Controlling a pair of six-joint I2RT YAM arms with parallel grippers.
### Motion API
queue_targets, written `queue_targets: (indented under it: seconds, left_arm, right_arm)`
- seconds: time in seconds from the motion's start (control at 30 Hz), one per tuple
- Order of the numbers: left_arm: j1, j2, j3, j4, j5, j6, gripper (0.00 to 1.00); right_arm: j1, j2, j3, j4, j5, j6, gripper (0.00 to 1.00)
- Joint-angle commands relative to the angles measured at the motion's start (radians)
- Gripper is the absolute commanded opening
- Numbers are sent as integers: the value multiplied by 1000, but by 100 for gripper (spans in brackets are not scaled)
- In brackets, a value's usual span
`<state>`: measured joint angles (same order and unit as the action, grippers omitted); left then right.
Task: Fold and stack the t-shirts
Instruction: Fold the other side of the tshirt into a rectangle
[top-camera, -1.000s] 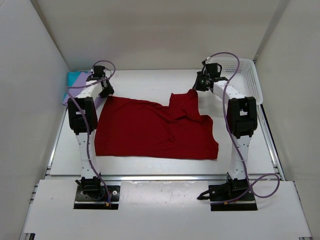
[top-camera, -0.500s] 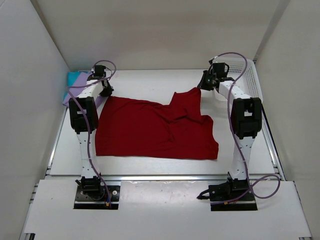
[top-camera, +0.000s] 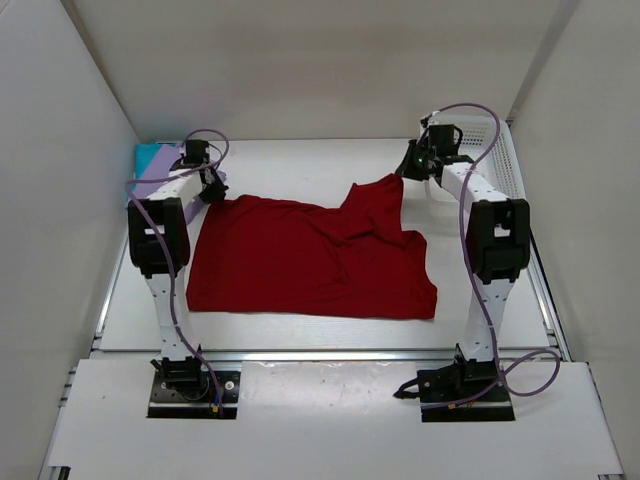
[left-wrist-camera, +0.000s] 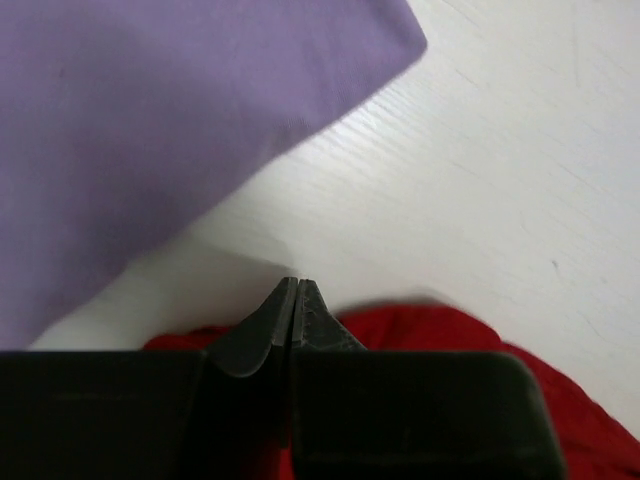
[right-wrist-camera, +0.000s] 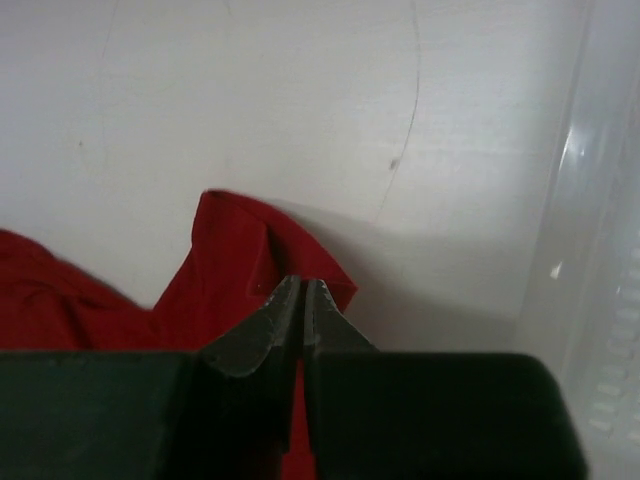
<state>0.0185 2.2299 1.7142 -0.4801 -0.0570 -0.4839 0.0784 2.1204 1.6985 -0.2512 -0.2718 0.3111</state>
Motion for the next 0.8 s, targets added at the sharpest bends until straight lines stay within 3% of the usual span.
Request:
queue_targets:
  seconds: [0.0, 0.4, 0.6, 0.77]
  left_arm:
    - [9, -179, -69, 87, 51, -44, 0]
    - [115, -510, -445, 250, 170, -116, 0]
    - [164, -631, -628, 293, 210, -128, 0]
    - [224, -644, -680, 302, 264, -137, 0]
  right_arm:
    - [9, -126, -89, 33, -29, 20, 0]
    - [29, -537, -592, 208, -6, 103, 0]
    - [55, -746, -778, 190, 63, 94, 0]
    - [75, -946, -927, 158, 140, 125, 0]
